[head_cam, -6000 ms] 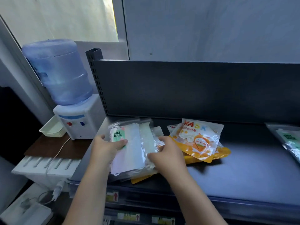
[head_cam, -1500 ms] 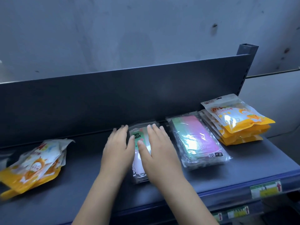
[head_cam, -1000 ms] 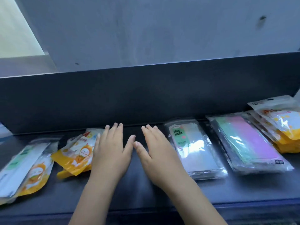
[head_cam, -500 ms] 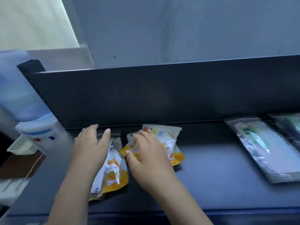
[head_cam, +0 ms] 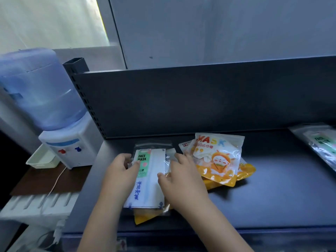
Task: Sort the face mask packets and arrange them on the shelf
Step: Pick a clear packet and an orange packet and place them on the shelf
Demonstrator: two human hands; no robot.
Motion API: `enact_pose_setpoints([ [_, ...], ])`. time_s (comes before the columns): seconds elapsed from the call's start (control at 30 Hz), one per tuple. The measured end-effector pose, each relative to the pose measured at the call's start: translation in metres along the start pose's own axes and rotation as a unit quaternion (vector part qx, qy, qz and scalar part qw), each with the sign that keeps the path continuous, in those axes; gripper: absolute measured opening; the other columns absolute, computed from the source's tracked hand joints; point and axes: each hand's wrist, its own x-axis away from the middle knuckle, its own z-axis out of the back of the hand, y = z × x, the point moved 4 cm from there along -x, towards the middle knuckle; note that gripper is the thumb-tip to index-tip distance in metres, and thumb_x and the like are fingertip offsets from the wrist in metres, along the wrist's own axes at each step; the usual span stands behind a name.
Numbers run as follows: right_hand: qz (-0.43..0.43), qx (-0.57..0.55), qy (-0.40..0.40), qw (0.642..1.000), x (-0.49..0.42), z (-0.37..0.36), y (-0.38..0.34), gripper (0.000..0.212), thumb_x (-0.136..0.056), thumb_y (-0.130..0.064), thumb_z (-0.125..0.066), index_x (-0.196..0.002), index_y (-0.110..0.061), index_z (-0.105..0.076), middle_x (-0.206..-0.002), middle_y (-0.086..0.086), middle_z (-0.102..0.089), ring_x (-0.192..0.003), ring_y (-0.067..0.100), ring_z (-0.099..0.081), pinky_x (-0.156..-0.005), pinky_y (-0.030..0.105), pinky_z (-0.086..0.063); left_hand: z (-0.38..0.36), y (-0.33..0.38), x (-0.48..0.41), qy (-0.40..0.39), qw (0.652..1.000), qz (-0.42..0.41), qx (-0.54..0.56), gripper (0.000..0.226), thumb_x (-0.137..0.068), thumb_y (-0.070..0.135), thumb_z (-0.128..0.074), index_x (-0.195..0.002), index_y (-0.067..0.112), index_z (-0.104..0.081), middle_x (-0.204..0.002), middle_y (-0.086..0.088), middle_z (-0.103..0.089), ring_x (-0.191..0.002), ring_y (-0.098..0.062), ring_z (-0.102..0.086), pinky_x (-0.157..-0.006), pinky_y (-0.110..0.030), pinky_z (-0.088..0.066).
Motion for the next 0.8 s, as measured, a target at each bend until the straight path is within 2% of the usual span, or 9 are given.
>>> enact_pose_setpoints([
  [0.13, -0.018, -0.148, 0.019, 0.989, 0.005, 0.003, -0.005, 0.049, -0.095, -0.037, -0.061, -0.140, -0.020, -0.055, -0.140, -0.011, -0.045, -0.137, 0.008, -0.037, -0.101, 0.021, -0.031, 0.006, -0.006, -0.005, 0.016, 0.998, 0.008, 0.063, 0.017, -0.094, 0.015, -0.071, -0.105, 0.027, -0.067, -0.104, 0.008, -0.073, -0.097, -0.013, -0.071, -0.078, -0.036, -0.057],
  [0.23, -0.016, -0.311, 0.017, 0.950, 0.006, 0.005, -0.010, 0.047, -0.097, -0.025, -0.064, -0.139, -0.039, -0.050, -0.131, -0.020, -0.054, -0.122, 0.000, -0.055, -0.092, 0.018, -0.048, 0.011, -0.004, -0.006, 0.021, 0.989, 0.009, 0.144, 0.028, -0.092, 0.005, -0.073, -0.099, 0.032, -0.066, -0.104, 0.007, -0.074, -0.097, -0.013, -0.072, -0.077, -0.035, -0.058],
  [0.3, -0.010, -0.424, -0.016, 0.905, 0.008, 0.004, -0.017, 0.052, -0.099, -0.017, -0.062, -0.135, -0.050, -0.046, -0.128, -0.016, -0.064, -0.109, 0.002, -0.068, -0.081, 0.026, -0.062, 0.013, -0.005, -0.008, 0.028, 0.977, 0.021, 0.209, 0.032, -0.089, -0.004, -0.074, -0.106, 0.023, -0.066, -0.108, 0.001, -0.073, -0.099, -0.016, -0.072, -0.074, -0.035, -0.059],
  [0.4, -0.033, -0.490, -0.032, 0.870, 0.010, -0.003, -0.019, 0.055, -0.103, -0.018, -0.058, -0.142, -0.052, -0.040, -0.131, -0.010, -0.068, -0.107, 0.007, -0.073, -0.080, 0.032, -0.064, 0.014, -0.005, -0.009, 0.014, 0.945, 0.082, 0.317, 0.049, -0.085, -0.015, -0.071, -0.126, 0.008, -0.059, -0.114, -0.013, -0.072, -0.097, -0.027, -0.074, -0.066, -0.036, -0.061],
  [0.5, -0.050, -0.427, 0.007, 0.903, 0.009, 0.005, -0.011, 0.048, -0.106, -0.031, -0.053, -0.149, -0.045, -0.038, -0.118, -0.012, -0.068, -0.098, 0.004, -0.070, -0.073, 0.022, -0.058, 0.016, -0.002, -0.008, -0.049, 0.896, 0.144, 0.416, 0.042, -0.086, -0.015, -0.066, -0.122, 0.005, -0.060, -0.106, -0.021, -0.078, -0.090, -0.035, -0.078, -0.071, -0.048, -0.066],
  [0.57, -0.072, -0.343, 0.046, 0.936, 0.006, 0.015, 0.001, 0.046, -0.105, -0.035, -0.049, -0.150, -0.038, -0.042, -0.113, -0.016, -0.064, -0.099, 0.002, -0.063, -0.080, 0.025, -0.052, 0.022, -0.003, -0.010, -0.074, 0.880, 0.161, 0.440, 0.028, -0.089, -0.011, -0.064, -0.111, 0.006, -0.063, -0.094, -0.019, -0.081, -0.080, -0.031, -0.080, -0.067, -0.046, -0.067],
  [0.63, -0.105, -0.233, 0.058, 0.965, 0.004, 0.018, 0.010, 0.029, -0.103, -0.033, -0.049, -0.129, -0.025, -0.059, -0.106, -0.011, -0.062, -0.095, 0.010, -0.060, -0.079, 0.032, -0.052, 0.027, -0.009, -0.015, -0.074, 0.887, 0.169, 0.423, 0.016, -0.091, -0.005, -0.064, -0.103, 0.006, -0.067, -0.093, -0.019, -0.081, -0.079, -0.030, -0.080, -0.069, -0.047, -0.066],
  [0.7, -0.110, -0.121, 0.046, 0.985, 0.004, 0.015, 0.010, 0.016, -0.097, -0.033, -0.052, -0.100, -0.019, -0.058, -0.099, 0.000, -0.059, -0.090, 0.020, -0.057, -0.071, 0.037, -0.047, 0.030, -0.013, -0.016, -0.077, 0.904, 0.175, 0.383, 0.010, -0.095, 0.002, -0.064, -0.103, 0.003, -0.070, -0.099, -0.023, -0.080, -0.088, -0.036, -0.078, -0.085, -0.053, -0.061],
  [0.8, -0.134, -0.023, 0.015, 0.991, 0.010, 0.007, 0.000, 0.024, -0.096, -0.034, -0.050, -0.112, -0.017, -0.055, -0.120, 0.006, -0.050, -0.107, 0.024, -0.047, -0.080, 0.035, -0.038, 0.027, -0.018, -0.011, -0.077, 0.925, 0.186, 0.322, 0.013, -0.098, 0.005, -0.064, -0.109, -0.001, -0.067, -0.101, -0.027, -0.078, -0.094, -0.042, -0.075, -0.094, -0.059, -0.057],
])
